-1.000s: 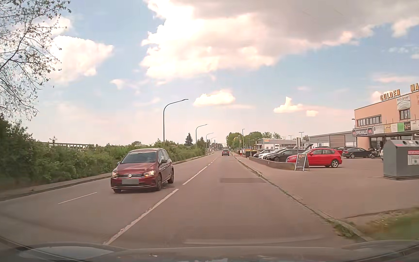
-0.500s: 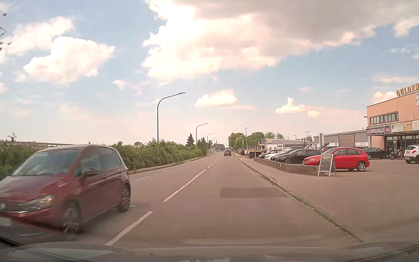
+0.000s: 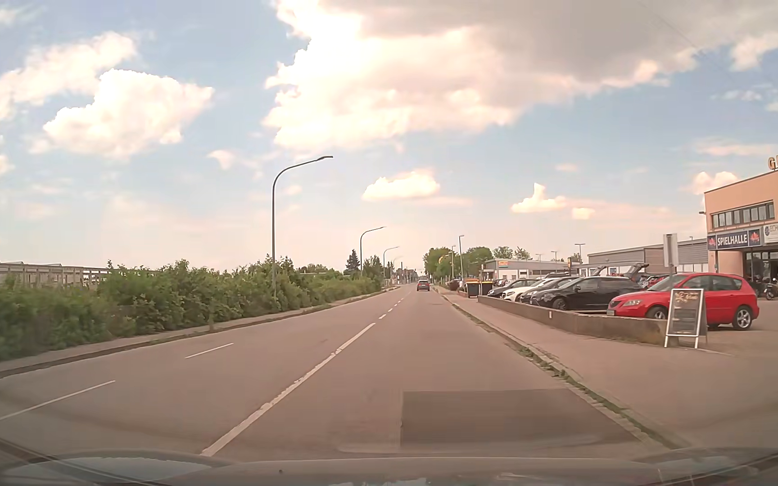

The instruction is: Follow the waypoints while adhering to traffic rules and regulations

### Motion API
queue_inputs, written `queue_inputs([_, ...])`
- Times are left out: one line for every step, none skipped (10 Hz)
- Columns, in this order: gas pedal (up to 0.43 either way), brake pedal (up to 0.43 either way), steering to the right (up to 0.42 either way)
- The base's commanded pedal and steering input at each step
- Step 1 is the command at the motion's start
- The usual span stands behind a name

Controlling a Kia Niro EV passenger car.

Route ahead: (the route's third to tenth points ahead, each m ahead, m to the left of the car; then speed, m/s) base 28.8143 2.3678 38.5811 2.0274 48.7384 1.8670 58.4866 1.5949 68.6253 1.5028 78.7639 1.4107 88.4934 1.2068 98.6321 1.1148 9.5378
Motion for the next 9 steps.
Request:
queue_inputs([0.177, 0.018, 0.004])
queue_inputs([0.177, 0.018, 0.004])
queue_inputs([0.177, 0.018, 0.002])
queue_inputs([0.177, 0.018, 0.001])
queue_inputs([0.177, 0.018, 0.001])
queue_inputs([0.177, 0.018, 0.001])
queue_inputs([0.177, 0.018, 0.001])
queue_inputs([0.197, 0.018, 0.000])
queue_inputs([0.197, 0.018, 0.000])
